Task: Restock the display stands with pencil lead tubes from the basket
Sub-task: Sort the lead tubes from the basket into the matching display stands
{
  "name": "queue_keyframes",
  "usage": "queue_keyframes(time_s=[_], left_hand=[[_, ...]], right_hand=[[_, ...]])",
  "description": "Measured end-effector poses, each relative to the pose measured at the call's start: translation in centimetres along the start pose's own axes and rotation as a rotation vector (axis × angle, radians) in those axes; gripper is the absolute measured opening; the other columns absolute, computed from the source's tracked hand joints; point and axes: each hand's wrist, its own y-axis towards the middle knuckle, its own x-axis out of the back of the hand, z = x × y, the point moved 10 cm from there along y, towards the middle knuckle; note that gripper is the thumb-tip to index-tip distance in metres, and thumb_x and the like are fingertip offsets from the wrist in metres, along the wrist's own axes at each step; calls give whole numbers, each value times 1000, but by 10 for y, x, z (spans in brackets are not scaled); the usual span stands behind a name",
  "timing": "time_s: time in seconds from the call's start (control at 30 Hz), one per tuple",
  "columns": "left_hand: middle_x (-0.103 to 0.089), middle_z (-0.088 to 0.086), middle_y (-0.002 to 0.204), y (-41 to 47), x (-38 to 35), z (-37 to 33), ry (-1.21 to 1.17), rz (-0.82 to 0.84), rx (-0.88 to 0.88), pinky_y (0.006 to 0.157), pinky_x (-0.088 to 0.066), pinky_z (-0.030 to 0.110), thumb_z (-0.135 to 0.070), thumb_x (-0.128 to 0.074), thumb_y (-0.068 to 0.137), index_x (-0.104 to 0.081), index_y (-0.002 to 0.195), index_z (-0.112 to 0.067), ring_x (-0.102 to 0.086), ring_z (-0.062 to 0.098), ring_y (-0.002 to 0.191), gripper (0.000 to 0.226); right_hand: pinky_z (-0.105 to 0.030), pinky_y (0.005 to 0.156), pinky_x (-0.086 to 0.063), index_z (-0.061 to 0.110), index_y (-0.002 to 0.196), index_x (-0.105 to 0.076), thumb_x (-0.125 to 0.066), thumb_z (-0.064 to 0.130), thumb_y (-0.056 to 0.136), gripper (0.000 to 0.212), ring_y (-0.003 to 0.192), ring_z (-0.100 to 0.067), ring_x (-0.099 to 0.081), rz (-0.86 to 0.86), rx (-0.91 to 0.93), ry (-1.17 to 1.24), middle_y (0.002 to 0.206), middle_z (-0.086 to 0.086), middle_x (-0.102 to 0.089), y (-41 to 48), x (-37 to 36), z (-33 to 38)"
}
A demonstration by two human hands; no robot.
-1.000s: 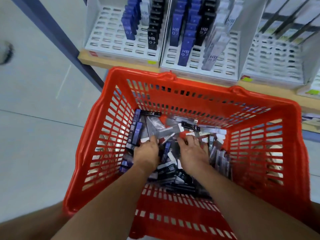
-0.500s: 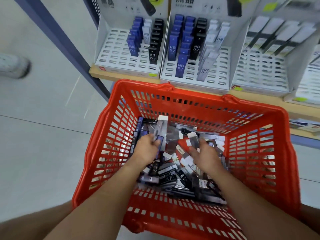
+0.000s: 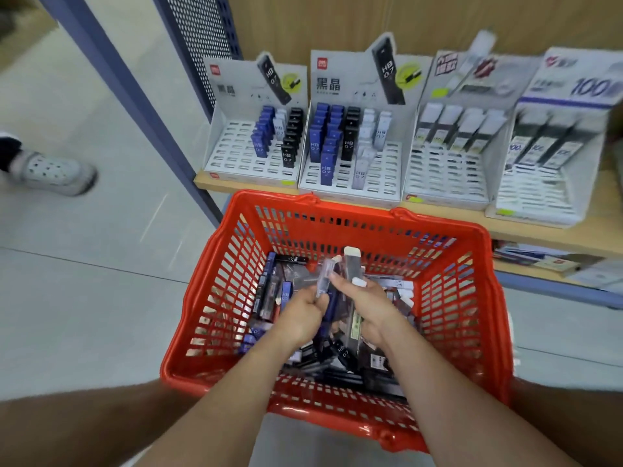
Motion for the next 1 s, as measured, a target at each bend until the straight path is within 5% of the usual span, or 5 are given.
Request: queue_keyframes(time_s=[0.13, 0.27, 0.43, 0.73, 1.0], left_hand=[[-61, 16, 115, -10, 15, -17, 140, -110, -78, 87, -48, 34, -26, -35, 104, -45, 132, -5, -60, 27, 102, 37], [-57, 4, 83, -16, 26, -23, 70, -174, -92, 69, -40, 28, -29, -33, 104, -51, 121, -7, -48, 11, 71, 33], [-57, -4, 75, -23, 19, -35, -49, -172, -99, 57, -43, 13, -25, -33, 105, -50, 101, -15, -51, 9, 67, 20], [-52, 4, 61, -44, -5, -78, -187, 63, -179, 51, -35, 28, -27, -38, 103, -55, 85, -12, -42, 18, 47, 29], [-66, 10, 95, -66, 33, -128, -101, -300, -378, 70, -56, 34, -25, -38, 102, -59, 101, -12, -64, 26, 83, 25]], right_hand=[[-54, 87, -56, 15, 120, -64, -94, 46, 57, 76, 101, -37, -69, 2, -9, 66, 113, -14, -72, -9, 13, 7], [-30, 54, -49, 6, 94, -68, -67, 17, 89, 12, 57, -16, -61, 101, 0, 218, 69, -3, -68, -22, 12, 20], [-23, 46, -51, 6, 90, -55, -48, 4, 87, 7, 52, -16, -56, 202, -68, 511, 64, -3, -49, -32, -3, 18], [-27, 43, -49, 10, 96, -55, -71, 7, 87, 20, 48, -18, -59, 173, 282, 178, 74, -9, -62, -70, 0, 94], [-45, 80, -55, 12, 99, -65, -79, 17, 81, 24, 86, -27, -69, 162, 387, 199, 94, -13, -72, -92, -23, 105]])
